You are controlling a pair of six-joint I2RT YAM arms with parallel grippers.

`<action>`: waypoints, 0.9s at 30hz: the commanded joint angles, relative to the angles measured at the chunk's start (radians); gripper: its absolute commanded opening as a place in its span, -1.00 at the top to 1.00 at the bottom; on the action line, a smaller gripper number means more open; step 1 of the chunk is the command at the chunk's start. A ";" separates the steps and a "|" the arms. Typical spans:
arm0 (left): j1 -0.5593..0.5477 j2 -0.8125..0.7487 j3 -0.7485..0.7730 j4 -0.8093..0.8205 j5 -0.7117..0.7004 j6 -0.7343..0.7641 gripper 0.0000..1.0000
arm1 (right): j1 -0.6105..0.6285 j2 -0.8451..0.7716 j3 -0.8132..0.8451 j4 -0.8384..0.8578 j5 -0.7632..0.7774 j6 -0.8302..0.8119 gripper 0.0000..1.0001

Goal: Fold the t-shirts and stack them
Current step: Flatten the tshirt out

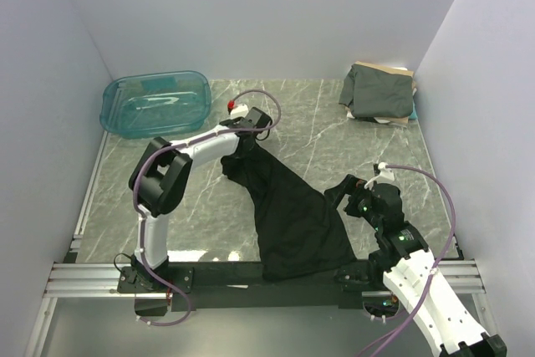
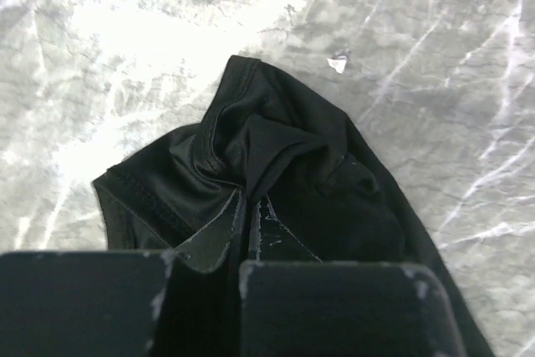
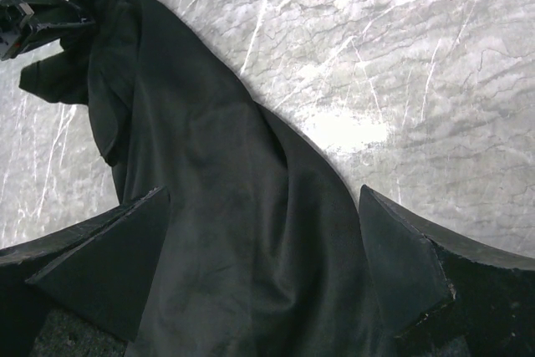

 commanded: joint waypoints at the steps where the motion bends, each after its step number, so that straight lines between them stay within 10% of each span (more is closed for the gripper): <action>1: 0.008 -0.015 0.017 0.030 0.004 0.049 0.99 | 0.008 0.004 0.014 0.012 0.025 -0.014 -1.00; 27: 0.221 -0.940 -0.660 -0.241 -0.437 -0.402 0.99 | 0.250 0.288 0.183 -0.286 0.180 0.108 -0.89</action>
